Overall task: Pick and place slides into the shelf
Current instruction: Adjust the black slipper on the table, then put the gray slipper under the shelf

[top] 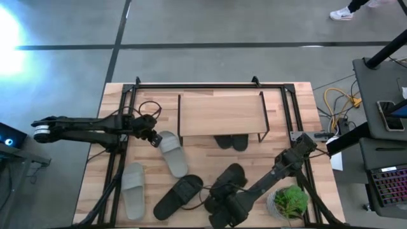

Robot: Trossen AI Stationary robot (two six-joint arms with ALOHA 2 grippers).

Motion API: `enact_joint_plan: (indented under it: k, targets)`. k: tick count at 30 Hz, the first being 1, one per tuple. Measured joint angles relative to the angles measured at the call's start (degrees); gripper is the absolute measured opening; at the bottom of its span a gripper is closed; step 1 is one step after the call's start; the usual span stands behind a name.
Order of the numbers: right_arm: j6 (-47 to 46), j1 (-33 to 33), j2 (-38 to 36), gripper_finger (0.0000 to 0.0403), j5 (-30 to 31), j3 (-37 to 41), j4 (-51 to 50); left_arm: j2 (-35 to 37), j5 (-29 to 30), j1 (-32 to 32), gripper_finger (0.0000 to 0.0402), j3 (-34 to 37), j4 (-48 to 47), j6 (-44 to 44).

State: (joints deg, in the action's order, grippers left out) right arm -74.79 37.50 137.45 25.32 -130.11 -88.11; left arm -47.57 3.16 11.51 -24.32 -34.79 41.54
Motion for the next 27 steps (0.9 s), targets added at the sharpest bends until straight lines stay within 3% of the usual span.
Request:
enact_joint_plan:
  k: [5,12,18,21,27]
  targets:
    - [0.2,0.3,0.0,0.0141,1.4,-2.7,2.4,0.0,0.0,0.0,0.0,0.0,0.1,-0.1]
    - [-3.7,-0.1,-0.5,0.0144,13.4,-4.8,6.5,0.1,-0.3,0.0,0.0,-0.2,-2.8,-3.2]
    - [-6.1,-2.5,-1.5,0.0146,14.8,-4.9,6.8,3.4,-2.7,0.0,0.0,-3.2,-3.7,-5.0]
    - [1.5,-3.3,-1.7,0.0146,15.3,-4.9,9.9,5.1,-3.3,0.0,0.0,-5.2,-3.4,-7.8]
    - [29.5,-3.8,-1.7,0.0146,13.3,-4.9,19.6,6.6,-7.7,0.0,0.0,-6.3,-3.8,-12.0]
